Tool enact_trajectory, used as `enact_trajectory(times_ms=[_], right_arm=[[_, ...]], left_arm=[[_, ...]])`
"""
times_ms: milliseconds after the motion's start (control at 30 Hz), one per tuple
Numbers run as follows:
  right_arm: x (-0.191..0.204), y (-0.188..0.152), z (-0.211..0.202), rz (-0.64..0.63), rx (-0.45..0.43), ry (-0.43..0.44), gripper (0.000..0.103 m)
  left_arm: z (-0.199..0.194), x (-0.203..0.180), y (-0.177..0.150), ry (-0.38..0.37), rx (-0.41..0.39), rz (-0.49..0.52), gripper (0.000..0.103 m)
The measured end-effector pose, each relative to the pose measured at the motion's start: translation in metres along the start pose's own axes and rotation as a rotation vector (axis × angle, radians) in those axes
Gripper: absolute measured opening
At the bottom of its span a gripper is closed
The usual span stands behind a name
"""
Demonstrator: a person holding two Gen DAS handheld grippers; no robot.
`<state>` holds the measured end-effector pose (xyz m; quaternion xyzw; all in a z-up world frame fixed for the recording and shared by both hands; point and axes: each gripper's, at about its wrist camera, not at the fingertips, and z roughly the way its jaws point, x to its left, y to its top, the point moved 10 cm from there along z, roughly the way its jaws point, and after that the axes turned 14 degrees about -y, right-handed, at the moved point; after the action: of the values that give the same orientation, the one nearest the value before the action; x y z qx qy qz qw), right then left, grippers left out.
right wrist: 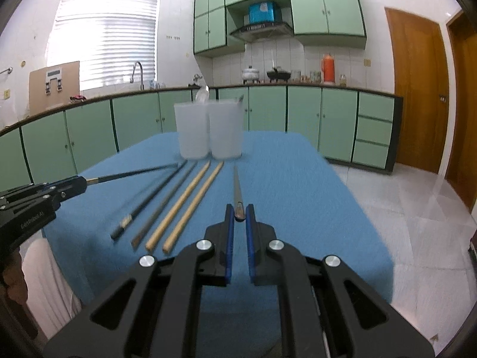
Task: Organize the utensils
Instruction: 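Lift both chopsticks and carry them toward the white holder, then lower both chopsticks into the white holder and open both tools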
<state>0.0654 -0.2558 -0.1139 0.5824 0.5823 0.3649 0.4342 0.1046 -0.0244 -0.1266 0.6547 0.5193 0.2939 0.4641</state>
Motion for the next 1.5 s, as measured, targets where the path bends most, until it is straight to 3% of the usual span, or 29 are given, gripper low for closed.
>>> enact_trajectory(times_ms=[333,533,1033,1333,1500], right_arm=[[-0.019,0.089,-0.013,0.005,-0.103,0.066,0.006],[-0.018,0.135,-0.006,0.005,-0.071,0.138,0.006],[-0.004,0.191,0.013,-0.061,0.016,0.228,0.006],[0.005,0.236,0.018,-0.067,-0.017,0.255,0.006],[0.002,0.279,0.023,-0.046,-0.062,0.264,0.006]], left_arm=[[-0.023,0.005,0.084,-0.021,-0.139,0.049,0.006],[-0.021,0.008,0.127,-0.069,-0.171,0.048,0.006],[-0.004,0.01,0.173,-0.117,-0.178,0.037,0.006],[-0.003,0.016,0.204,-0.111,-0.229,0.05,0.006],[-0.001,0.017,0.234,-0.117,-0.268,0.054,0.006]])
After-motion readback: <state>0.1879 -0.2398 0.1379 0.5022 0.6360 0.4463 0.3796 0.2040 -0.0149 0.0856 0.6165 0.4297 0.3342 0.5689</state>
